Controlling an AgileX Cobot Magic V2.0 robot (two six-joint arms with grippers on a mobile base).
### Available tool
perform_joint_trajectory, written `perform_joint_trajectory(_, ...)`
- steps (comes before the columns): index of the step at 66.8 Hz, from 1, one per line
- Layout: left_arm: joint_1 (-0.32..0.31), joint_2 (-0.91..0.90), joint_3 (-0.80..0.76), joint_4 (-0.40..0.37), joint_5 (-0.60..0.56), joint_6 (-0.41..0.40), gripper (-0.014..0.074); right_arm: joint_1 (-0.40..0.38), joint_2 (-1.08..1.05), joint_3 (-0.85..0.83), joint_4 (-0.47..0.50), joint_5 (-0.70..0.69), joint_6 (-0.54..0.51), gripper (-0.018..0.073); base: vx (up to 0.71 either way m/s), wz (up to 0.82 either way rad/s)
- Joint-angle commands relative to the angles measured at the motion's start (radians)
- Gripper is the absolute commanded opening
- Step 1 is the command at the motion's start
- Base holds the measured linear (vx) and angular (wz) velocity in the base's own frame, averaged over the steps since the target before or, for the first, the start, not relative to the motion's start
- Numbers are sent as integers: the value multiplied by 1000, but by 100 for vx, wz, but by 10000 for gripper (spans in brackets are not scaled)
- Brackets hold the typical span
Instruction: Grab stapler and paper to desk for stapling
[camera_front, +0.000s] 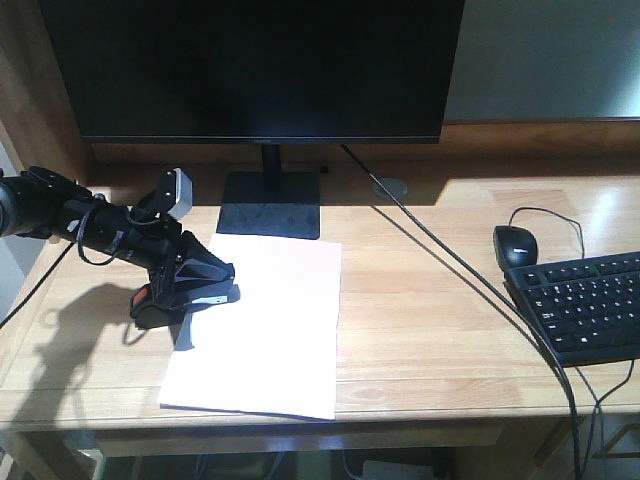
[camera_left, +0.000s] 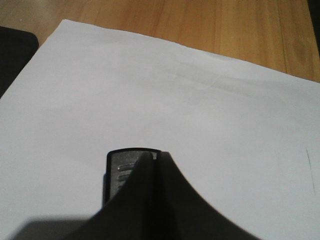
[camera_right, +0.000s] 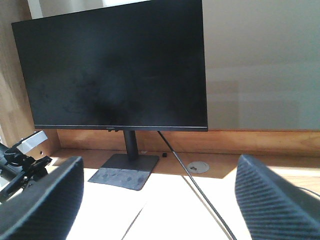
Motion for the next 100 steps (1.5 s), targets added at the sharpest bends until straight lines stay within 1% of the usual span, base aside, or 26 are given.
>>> perform_joint_trajectory(1, -5, -27, -10, 38, -16, 0, -7, -4, 12, -25, -11, -56, -2, 578, 0, 0)
perform_joint_trajectory(25, -5, -27, -10, 38, -17, 0, -7, -4, 12, -25, -11, -56, -2, 578, 0, 0)
perform_joint_trajectory(34, -5, -49, -10, 44, -10, -13, -7, -4, 12, -25, -11, -56, -2, 578, 0, 0)
perform_joint_trajectory(41, -1, -103, -10, 68, -18, -51, -7, -4, 12, -25, -11, -56, -2, 578, 0, 0)
perform_joint_trajectory(46, 5, -156, -10, 81, -38, -94, -7, -4, 12, -25, -11, -56, -2, 578, 0, 0)
perform_joint_trajectory(52, 6, -236, -10, 106, -78, -172, -7, -4, 12, -25, -11, -56, -2, 578, 0, 0)
perform_joint_trajectory(63, 6, -391, -10, 206, -141, -361, -7, -4, 12, -25, -11, -56, -2, 578, 0, 0)
perform_joint_trajectory(65, 6, -420, -10, 232, -152, -411, -7, -4, 12, -25, -11, -56, -2, 578, 0, 0)
perform_joint_trajectory(68, 6, -463, -10, 270, -169, -466, -7, -4, 12, -25, -11, -56, -2, 578, 0, 0)
perform_joint_trajectory(72, 6, -526, -10, 330, -201, -584, -7, -4, 12, -25, -11, -56, -2, 578, 0, 0)
perform_joint_trajectory(76, 6, -587, -10, 407, -223, -685, -7, -4, 12, -25, -11, -56, -2, 578, 0, 0)
perform_joint_trajectory(77, 6, -593, -10, 416, -224, -711, -7, -4, 12, -25, -11, -56, -2, 578, 0, 0)
perform_joint_trajectory(78, 6, -612, -10, 452, -230, -738, -7, -4, 12, -25, -11, -56, -2, 578, 0, 0)
perform_joint_trajectory(79, 6, -625, -10, 461, -232, -777, -7, -4, 12, -25, -11, -56, -2, 578, 0, 0)
perform_joint_trajectory(83, 6, -682, -10, 555, -238, -892, -7, -4, 12, -25, -11, -56, -2, 578, 0, 0)
perform_joint_trajectory(85, 6, -706, -10, 590, -238, -953, -7, -4, 12, -25, -11, -56, -2, 578, 0, 0)
perform_joint_trajectory(86, 6, -718, -10, 607, -238, -1001, -7, -4, 12, -25, -11, -56, -2, 578, 0, 0)
perform_joint_trajectory(87, 6, -725, -10, 615, -238, -1017, -7, -4, 12, -25, -11, -56, -2, 578, 0, 0)
perform_joint_trajectory(89, 6, -754, -10, 654, -237, -1115, -7, -4, 12, -25, -11, -56, -2, 578, 0, 0)
perform_joint_trajectory(90, 6, -770, -10, 670, -237, -1132, -7, -4, 12, -25, -11, -56, -2, 578, 0, 0)
perform_joint_trajectory(91, 6, -781, -10, 691, -237, -1166, -7, -4, 12, -25, -11, -56, -2, 578, 0, 0)
perform_joint_trajectory(95, 6, -827, -10, 744, -238, -1325, -7, -4, 12, -25, -11, -56, -2, 578, 0, 0)
perform_joint_trajectory(100, 6, -875, -10, 774, -239, -1451, -7, -4, 12, -25, -11, -56, -2, 578, 0, 0)
